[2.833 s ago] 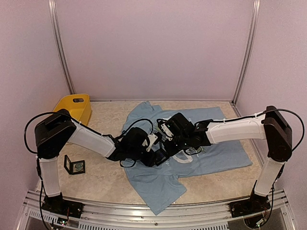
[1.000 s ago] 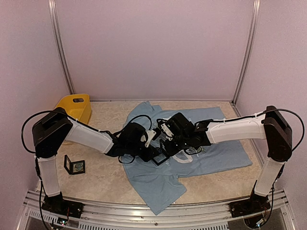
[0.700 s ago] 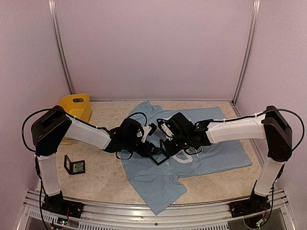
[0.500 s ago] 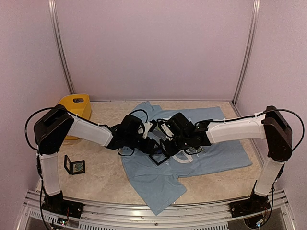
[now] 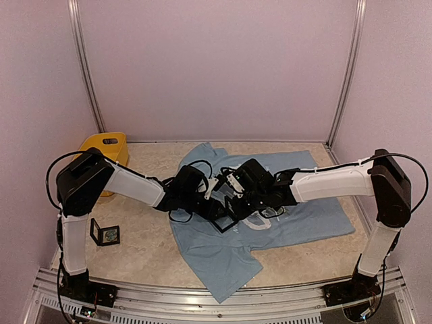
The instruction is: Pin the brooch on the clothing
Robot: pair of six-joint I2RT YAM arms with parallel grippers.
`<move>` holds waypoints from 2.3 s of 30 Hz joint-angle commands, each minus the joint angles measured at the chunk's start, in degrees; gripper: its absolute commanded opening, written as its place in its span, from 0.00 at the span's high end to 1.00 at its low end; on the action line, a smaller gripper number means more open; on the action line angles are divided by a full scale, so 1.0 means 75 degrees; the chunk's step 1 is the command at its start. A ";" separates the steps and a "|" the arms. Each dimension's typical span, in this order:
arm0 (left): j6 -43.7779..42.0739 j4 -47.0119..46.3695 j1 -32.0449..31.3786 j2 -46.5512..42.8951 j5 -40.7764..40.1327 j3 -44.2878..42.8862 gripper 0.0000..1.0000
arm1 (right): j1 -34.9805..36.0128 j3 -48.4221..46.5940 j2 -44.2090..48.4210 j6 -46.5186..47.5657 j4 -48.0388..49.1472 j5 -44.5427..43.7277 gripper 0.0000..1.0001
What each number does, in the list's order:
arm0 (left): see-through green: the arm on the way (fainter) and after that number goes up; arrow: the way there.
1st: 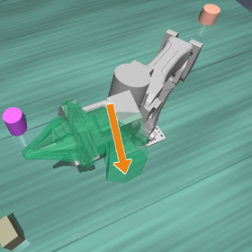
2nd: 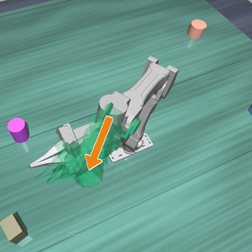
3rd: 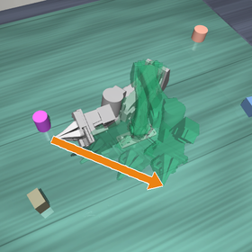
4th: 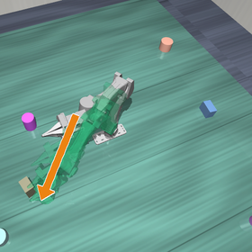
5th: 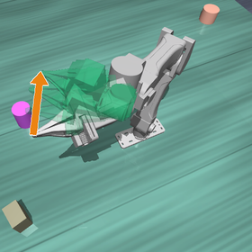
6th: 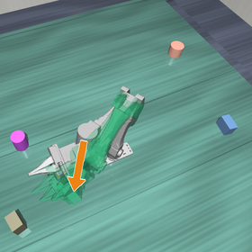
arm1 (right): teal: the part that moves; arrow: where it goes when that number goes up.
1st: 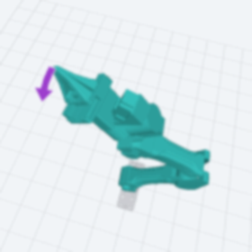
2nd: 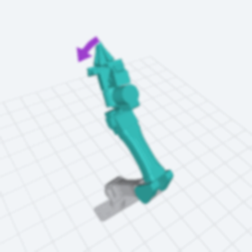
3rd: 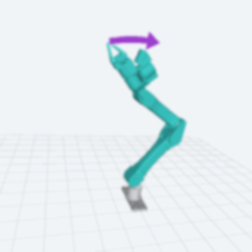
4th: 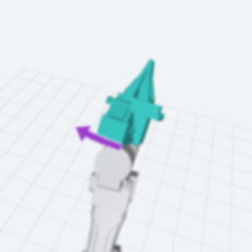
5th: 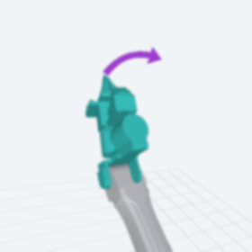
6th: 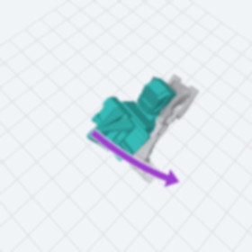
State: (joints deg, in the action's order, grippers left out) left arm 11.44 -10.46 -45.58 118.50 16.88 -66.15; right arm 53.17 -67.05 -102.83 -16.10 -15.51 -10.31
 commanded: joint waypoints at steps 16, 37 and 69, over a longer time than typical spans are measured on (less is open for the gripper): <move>0.0129 0.0012 -0.0111 -0.0576 0.0022 0.0263 0.88 | -0.0118 0.0049 0.0130 0.0025 0.0029 -0.0049 0.97; 0.0352 0.0050 -0.0083 -0.2472 -0.0873 0.0787 1.00 | -0.0933 0.0149 0.0932 -0.0097 0.0139 0.0428 1.00; 0.0050 0.1707 -0.0574 -0.5607 -0.3321 0.1408 1.00 | -0.8646 -0.1408 -0.1060 -0.0298 0.0333 -0.0620 1.00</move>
State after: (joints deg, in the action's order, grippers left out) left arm 12.45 1.06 -49.12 78.94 -5.72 -56.14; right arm -12.05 -76.05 -110.87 -17.50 -14.48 -15.33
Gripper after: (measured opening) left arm 0.027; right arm 0.070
